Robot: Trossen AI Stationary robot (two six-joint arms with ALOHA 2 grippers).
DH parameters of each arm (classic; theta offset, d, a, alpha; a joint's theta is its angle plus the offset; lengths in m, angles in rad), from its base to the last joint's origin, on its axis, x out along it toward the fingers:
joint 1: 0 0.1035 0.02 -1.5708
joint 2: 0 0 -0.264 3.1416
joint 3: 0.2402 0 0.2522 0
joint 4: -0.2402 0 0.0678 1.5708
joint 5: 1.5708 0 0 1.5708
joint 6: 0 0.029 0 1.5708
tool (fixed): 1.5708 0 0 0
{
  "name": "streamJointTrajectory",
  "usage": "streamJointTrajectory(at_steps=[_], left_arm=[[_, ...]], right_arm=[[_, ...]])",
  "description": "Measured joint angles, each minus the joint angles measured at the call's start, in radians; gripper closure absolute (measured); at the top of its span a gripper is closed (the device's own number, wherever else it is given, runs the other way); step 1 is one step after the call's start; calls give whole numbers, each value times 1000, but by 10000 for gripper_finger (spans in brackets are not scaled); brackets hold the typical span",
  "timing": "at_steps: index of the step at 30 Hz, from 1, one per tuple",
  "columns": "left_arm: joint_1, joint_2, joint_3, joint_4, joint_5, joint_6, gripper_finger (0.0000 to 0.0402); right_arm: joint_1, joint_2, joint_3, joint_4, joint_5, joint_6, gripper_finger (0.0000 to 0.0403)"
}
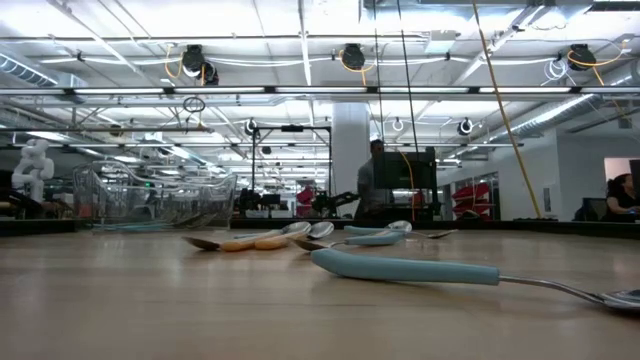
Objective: Sort silverware by color (type)
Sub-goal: Put the yellow spoon into the bottom left transparent bin
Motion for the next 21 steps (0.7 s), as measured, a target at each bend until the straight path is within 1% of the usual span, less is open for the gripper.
streamJointTrajectory(at_steps=[9,14,16,21], left_arm=[[1,0,-67,83,5,12,344],[1,0,-116,186,50,24,342],[1,0,-123,197,47,18,341],[1,0,-125,189,4,10,340]], right_arm=[[0,0,0,0,0,-10,403],[0,0,0,-1,2,-14,403],[0,0,0,-1,2,-14,403],[-1,0,0,-1,2,-14,403]])
